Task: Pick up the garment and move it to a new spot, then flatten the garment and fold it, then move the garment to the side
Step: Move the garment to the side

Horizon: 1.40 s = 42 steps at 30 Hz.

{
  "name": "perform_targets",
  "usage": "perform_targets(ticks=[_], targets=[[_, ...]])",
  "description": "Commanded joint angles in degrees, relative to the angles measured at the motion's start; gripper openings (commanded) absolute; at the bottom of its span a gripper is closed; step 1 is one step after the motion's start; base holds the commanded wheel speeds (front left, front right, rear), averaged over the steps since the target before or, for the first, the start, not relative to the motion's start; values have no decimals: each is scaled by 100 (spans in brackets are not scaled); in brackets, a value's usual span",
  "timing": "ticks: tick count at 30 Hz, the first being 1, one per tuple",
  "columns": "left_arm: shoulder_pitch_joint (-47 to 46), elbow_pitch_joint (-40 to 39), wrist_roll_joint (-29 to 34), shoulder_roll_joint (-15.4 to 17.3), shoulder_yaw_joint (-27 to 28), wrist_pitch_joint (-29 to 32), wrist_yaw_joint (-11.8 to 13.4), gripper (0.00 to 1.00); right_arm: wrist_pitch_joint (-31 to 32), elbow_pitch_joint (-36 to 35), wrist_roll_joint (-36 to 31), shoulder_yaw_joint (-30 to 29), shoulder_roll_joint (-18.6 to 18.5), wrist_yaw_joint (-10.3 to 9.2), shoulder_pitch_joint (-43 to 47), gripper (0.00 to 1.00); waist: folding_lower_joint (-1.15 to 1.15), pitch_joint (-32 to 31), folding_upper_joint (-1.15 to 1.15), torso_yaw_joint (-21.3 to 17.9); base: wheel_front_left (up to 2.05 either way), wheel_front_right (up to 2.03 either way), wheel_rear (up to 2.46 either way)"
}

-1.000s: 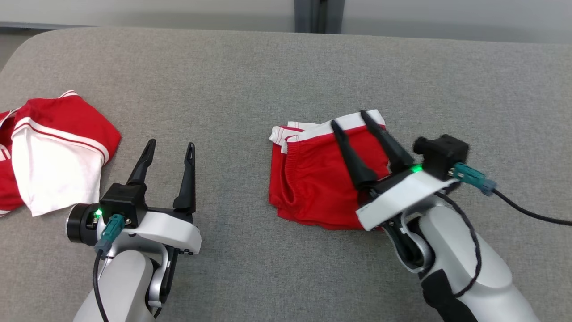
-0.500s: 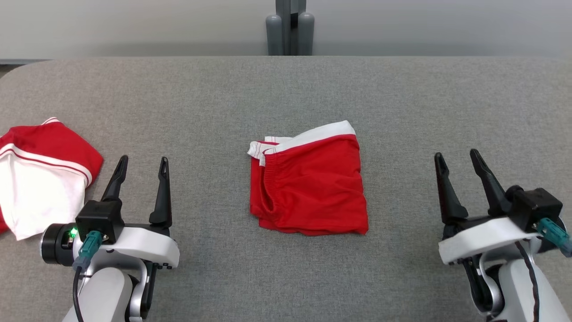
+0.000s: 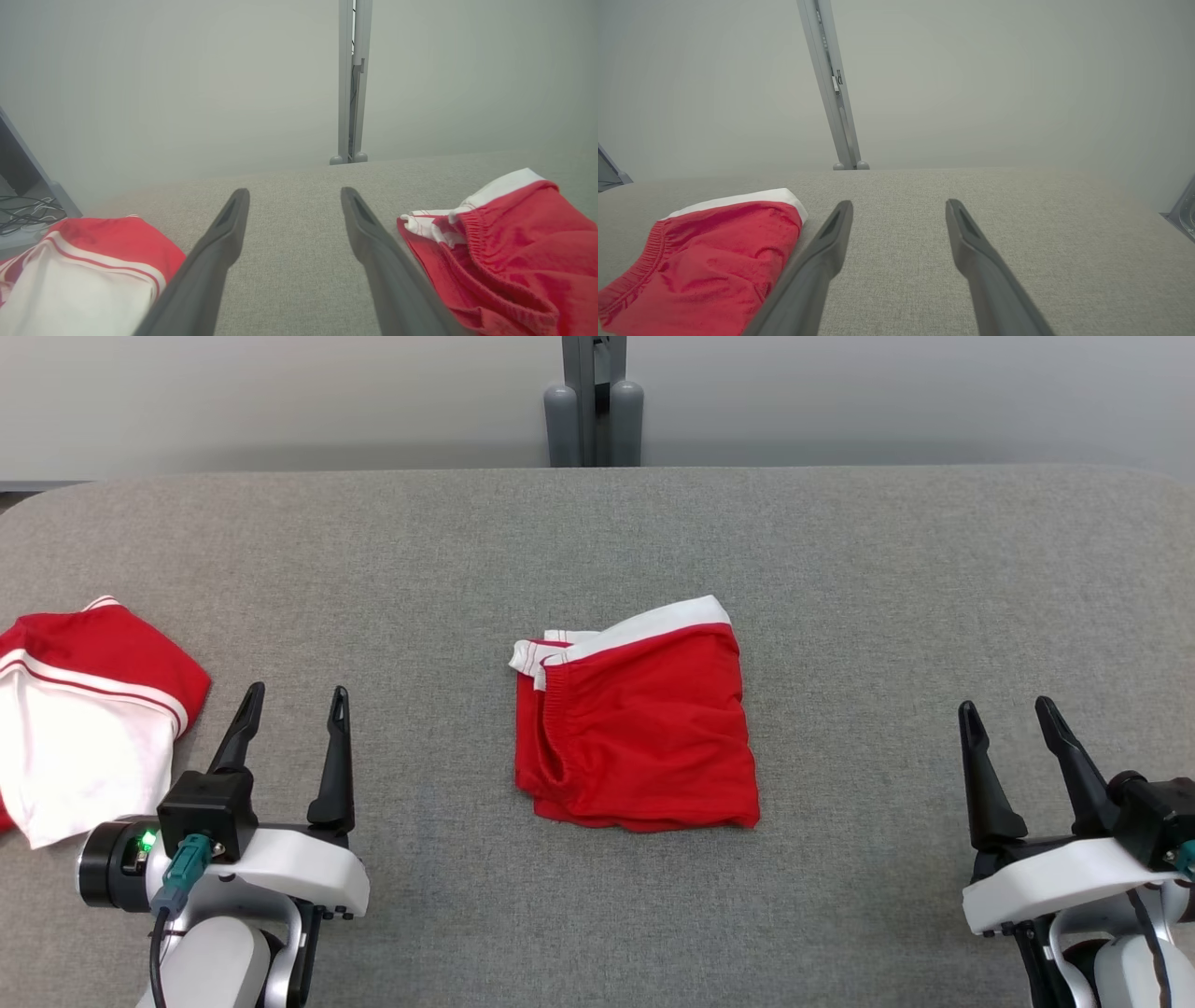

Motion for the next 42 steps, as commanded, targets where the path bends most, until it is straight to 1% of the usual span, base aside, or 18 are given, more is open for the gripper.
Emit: perform_targets(ticks=[1, 7, 12, 17, 25, 30, 34, 35, 36, 37, 42], targets=[[30, -36, 10, 41, 9, 4, 29, 100, 28, -46, 21, -19, -27, 2, 73, 100, 0, 9, 0, 6, 0, 0, 0], [-53, -87, 14, 31, -41, 17, 38, 100, 100, -155, -2, -26, -27, 2, 40, 100, 0, 54, 0, 62, 0, 0, 0], [-159, -95, 19, -29, -105, -9, 2, 100, 297, -72, -89, 133, -26, 2, -113, 100, 0, 145, 0, 230, 0, 0, 0], [-221, -34, -47, -138, -120, -90, -4, 100, 507, 358, -67, 512, -29, 2, -374, 100, 0, 277, 0, 524, 0, 0, 0], [-328, 136, -96, -268, -87, -245, -82, 100, 559, 1225, 103, 931, -46, 2, -690, 100, 0, 418, 0, 978, 0, 0, 0], [-374, 225, -93, -303, -69, -298, -109, 100, 663, 1712, 296, 1107, -41, 2, -849, 100, 0, 459, 0, 1063, 0, 0, 0], [-401, 246, -69, -324, -68, -314, -106, 100, 814, 1944, 508, 1288, -37, 2, -942, 100, 0, 482, 0, 1035, 0, 0, 0], [-417, 254, -67, -320, -64, -318, -115, 100, 847, 1986, 586, 1331, -33, 2, -955, 48, 0, 488, 0, 1023, 0, 0, 0], [-433, 262, -67, -316, -60, -316, -126, 100, 837, 2006, 629, 1351, -33, 2, -968, 26, 0, 492, 0, 1010, 0, 0, 0], [-450, 269, -68, -319, -60, -309, -141, 100, 821, 2028, 680, 1364, -32, 2, -990, 0, 0, 496, 0, 997, 0, 0, 0], [-447, 278, -51, -319, -57, -322, -140, 100, 684, 2001, 861, 1389, -71, 0, -1074, 0, 0, 500, 0, 930, 0, 0, 0]])
